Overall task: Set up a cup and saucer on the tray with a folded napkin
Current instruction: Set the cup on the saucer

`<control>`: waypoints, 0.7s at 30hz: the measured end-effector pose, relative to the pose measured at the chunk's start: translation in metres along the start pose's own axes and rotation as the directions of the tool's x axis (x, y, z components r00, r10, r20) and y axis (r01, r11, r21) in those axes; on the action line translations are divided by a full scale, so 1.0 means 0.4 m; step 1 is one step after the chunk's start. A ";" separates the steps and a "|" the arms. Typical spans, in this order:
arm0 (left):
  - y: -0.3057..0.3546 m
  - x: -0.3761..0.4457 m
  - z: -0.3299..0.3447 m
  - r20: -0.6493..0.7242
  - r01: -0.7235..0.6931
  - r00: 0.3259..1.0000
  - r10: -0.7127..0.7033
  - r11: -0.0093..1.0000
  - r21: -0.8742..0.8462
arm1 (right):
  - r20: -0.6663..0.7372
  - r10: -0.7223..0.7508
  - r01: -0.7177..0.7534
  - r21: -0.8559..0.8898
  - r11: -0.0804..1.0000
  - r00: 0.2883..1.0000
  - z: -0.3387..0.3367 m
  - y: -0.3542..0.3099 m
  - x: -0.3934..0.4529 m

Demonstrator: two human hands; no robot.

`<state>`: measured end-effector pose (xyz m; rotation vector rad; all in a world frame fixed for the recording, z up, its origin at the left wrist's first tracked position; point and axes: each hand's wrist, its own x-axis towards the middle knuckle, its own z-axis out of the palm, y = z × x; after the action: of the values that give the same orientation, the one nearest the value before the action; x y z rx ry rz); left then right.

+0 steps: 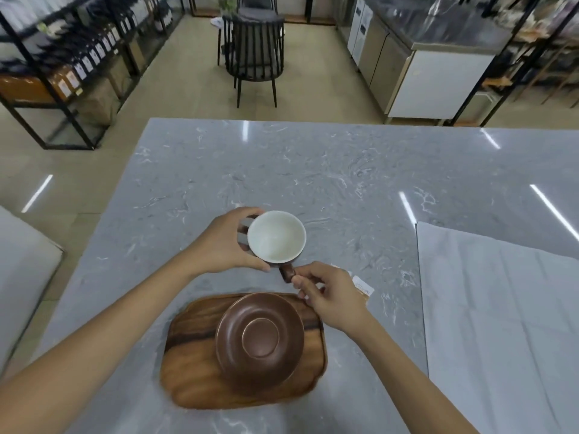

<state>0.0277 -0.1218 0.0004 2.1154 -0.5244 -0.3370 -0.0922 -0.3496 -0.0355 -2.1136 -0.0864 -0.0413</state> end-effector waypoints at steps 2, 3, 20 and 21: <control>0.001 -0.051 0.003 -0.017 0.010 1.000 -0.010 1.000 -0.017 | 0.016 -0.036 0.037 -0.026 0.999 0.999 0.002 -0.019 -0.035; 0.000 -0.076 0.007 -0.026 0.015 1.000 -0.015 1.000 -0.021 | 0.030 -0.046 0.047 -0.029 0.998 0.998 0.005 -0.028 -0.054; -0.053 -0.316 0.106 0.057 0.052 0.997 -0.050 0.998 -0.032 | 0.083 0.042 -0.046 0.054 0.997 0.996 0.112 -0.046 -0.320; -0.057 -0.319 0.108 0.068 0.054 0.996 -0.052 0.998 -0.033 | 0.086 0.052 -0.056 0.051 0.997 0.995 0.117 -0.047 -0.326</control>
<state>-0.0966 -0.0790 -0.0373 2.0929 -0.4981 -0.4451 -0.2241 -0.3058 -0.0523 -2.0631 -0.0799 0.0822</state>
